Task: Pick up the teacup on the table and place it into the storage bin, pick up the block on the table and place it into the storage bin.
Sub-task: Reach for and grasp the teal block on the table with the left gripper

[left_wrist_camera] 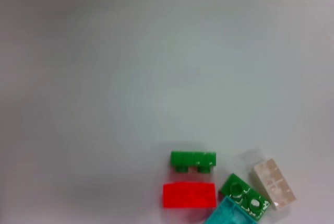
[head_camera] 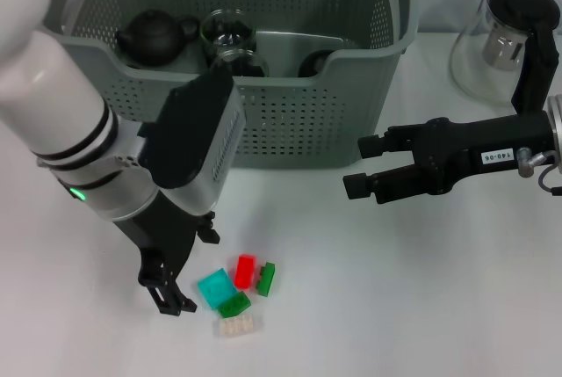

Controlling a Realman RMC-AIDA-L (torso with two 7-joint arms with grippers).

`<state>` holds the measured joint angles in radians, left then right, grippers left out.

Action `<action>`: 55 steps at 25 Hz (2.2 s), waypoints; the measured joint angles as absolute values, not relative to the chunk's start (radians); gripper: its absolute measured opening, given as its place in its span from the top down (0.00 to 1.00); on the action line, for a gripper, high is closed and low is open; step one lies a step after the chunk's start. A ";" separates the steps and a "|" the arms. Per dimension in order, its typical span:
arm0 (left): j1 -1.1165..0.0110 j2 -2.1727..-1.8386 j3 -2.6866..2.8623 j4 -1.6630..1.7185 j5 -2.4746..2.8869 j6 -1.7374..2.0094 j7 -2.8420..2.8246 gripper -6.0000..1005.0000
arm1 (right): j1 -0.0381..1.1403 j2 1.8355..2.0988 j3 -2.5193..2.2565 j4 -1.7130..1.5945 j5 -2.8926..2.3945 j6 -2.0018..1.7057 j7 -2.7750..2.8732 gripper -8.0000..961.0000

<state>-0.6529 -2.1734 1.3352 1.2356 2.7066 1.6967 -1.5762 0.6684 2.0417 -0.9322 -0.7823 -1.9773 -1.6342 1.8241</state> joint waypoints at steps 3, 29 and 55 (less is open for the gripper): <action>-0.656 -2.174 1.356 1.222 2.686 1.680 -1.549 0.07 | 0.668 2.041 -0.932 -0.781 -1.977 -1.632 1.824 0.02; -0.683 -2.171 1.469 1.213 2.758 1.664 -1.315 0.07 | 0.681 2.037 -0.822 -0.711 -1.976 -1.620 1.826 0.02; -0.784 -2.173 1.619 1.127 2.755 1.654 -1.286 0.10 | 0.657 2.046 -0.804 -0.694 -1.976 -1.628 1.824 0.02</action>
<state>-0.7841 -2.1732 1.6186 1.1266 2.7553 1.6536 -1.2864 0.6572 2.0461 -0.8038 -0.6942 -1.9757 -1.6276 1.8238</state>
